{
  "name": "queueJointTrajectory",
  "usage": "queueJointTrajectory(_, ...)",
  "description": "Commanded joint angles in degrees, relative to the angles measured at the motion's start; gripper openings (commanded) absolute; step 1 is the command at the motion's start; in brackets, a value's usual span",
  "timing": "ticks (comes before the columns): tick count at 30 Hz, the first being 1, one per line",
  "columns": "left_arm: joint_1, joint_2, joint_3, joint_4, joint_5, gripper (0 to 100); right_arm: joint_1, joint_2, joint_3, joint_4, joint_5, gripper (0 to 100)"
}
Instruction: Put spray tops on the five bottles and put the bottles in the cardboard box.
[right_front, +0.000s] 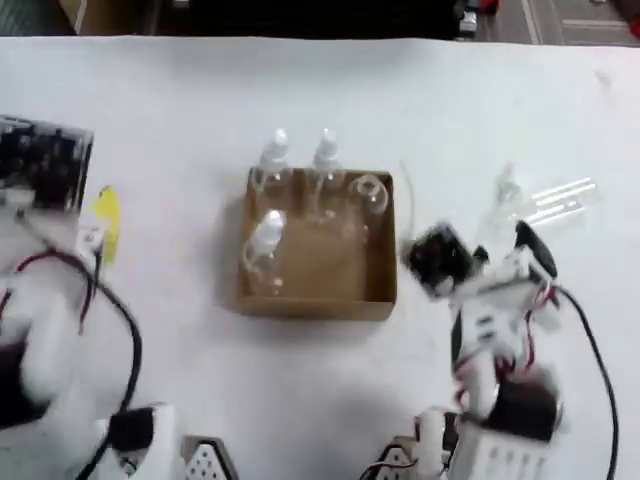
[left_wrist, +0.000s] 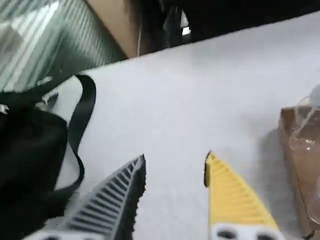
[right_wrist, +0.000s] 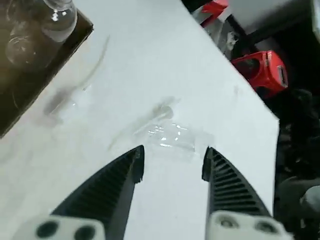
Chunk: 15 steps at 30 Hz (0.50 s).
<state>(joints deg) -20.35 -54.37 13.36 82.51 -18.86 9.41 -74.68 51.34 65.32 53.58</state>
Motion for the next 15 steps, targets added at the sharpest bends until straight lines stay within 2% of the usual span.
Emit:
queueJointTrajectory(1, -5.93, -10.42, 28.04, -19.25, 13.1, 18, -2.51, 22.73, -17.05, 3.12, -8.44, 17.1)
queueJointTrajectory(3, -6.81, -15.25, 36.66, -24.62, 19.16, 18, -5.32, 30.64, -22.15, 4.18, -10.73, 13.6)
queueJointTrajectory(6, -6.73, -21.93, 47.82, -31.12, 23.82, 18, -9.19, 41.71, -27.25, 3.91, -10.81, 1.4)
queueJointTrajectory(11, -6.46, -29.93, 62.59, -41.49, 28.57, 18, -10.59, 58.07, -34.9, 2.42, -11.25, 1.3)
queueJointTrajectory(15, -6.37, -33.45, 70.68, -48.97, 30.07, 18, -10.51, 69.41, -41.49, 1.01, -16.35, 1.6)
